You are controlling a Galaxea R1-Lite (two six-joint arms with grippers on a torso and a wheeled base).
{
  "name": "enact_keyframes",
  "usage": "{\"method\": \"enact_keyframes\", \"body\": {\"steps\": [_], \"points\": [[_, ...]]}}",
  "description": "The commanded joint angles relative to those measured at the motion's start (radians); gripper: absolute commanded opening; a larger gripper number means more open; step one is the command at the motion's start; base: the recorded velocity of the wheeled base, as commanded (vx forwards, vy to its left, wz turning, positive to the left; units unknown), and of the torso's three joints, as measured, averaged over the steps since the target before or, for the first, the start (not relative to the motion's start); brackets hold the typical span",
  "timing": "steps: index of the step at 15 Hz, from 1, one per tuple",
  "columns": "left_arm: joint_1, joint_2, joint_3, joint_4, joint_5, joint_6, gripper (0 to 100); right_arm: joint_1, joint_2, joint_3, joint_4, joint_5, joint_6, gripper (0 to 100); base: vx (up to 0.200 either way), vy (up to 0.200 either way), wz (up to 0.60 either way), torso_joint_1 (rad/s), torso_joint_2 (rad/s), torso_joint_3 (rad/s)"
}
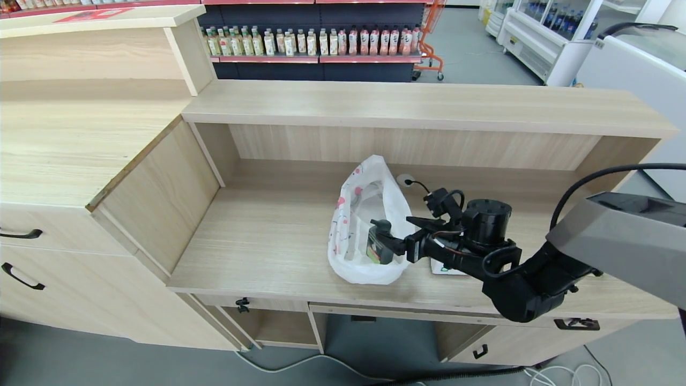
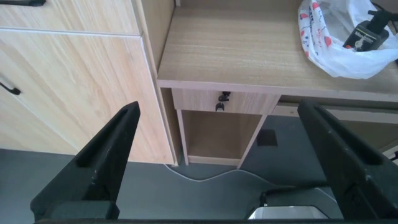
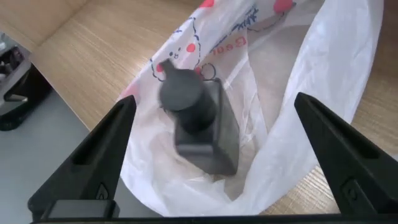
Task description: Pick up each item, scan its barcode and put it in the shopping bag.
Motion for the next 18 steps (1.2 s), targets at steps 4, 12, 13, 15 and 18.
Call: {"method": "enact_keyframes", "body": {"steps": [4, 12, 13, 15, 18], "points": [[0.000, 0.002, 0.000, 0.000, 0.000, 0.000, 100, -0.034, -0.462, 0.168, 0.190, -0.001, 0.147, 100, 0.000, 0.000, 0.00, 0.000, 0.00, 0.000], [0.000, 0.002, 0.000, 0.000, 0.000, 0.000, 100, -0.604, -0.786, 0.462, 0.529, -0.145, -0.192, 100, 0.000, 0.000, 0.00, 0.000, 0.00, 0.000], [0.000, 0.002, 0.000, 0.000, 0.000, 0.000, 100, -0.624, -0.789, 0.478, 0.529, -0.153, -0.192, 100, 0.000, 0.000, 0.00, 0.000, 0.00, 0.000], [0.000, 0.002, 0.000, 0.000, 0.000, 0.000, 100, -0.646, -0.791, 0.490, 0.531, -0.153, -0.192, 100, 0.000, 0.000, 0.00, 0.000, 0.00, 0.000], [0.000, 0.002, 0.000, 0.000, 0.000, -0.002, 100, -0.647, -0.792, 0.493, 0.531, -0.153, -0.190, 100, 0.000, 0.000, 0.00, 0.000, 0.00, 0.000]]}}
